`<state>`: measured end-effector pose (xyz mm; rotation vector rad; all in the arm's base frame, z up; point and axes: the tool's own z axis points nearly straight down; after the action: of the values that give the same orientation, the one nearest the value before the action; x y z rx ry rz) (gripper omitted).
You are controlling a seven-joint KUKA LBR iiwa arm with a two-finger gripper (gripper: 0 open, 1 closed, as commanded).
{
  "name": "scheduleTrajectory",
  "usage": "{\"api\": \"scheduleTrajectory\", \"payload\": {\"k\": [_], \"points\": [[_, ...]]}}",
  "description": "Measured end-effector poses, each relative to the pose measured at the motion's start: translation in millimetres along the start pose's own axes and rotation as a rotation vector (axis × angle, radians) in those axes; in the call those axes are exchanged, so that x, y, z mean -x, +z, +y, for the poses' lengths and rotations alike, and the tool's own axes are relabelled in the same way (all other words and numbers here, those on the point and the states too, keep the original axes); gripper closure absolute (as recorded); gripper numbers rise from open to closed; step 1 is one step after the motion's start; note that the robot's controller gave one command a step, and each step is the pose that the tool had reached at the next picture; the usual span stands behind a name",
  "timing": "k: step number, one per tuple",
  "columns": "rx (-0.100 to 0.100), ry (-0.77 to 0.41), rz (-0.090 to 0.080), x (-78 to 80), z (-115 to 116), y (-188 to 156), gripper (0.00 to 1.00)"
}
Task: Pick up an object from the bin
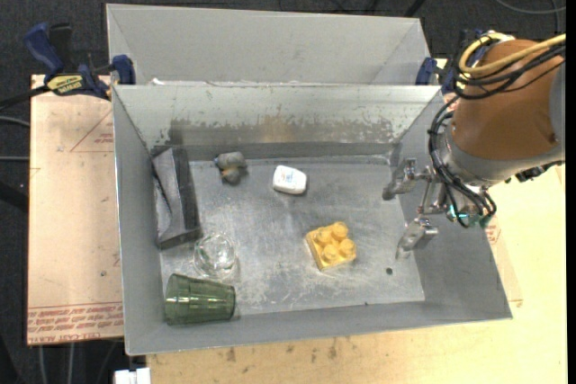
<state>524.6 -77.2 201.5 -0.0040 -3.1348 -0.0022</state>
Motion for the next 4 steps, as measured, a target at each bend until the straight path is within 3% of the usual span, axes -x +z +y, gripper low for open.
{"api": "scheduleTrajectory", "payload": {"k": [1, 2, 3, 4], "points": [[-0.001, -0.002, -0.008, 1.7, 0, -4, 0.00], [-0.002, -0.002, -0.014, 10.5, 49, 47, 0.00], [0.001, -0.126, -0.004, 39.0, 48, 111, 1.00], [0.001, -0.126, -0.004, 39.1, 48, 111, 1.00]]}}
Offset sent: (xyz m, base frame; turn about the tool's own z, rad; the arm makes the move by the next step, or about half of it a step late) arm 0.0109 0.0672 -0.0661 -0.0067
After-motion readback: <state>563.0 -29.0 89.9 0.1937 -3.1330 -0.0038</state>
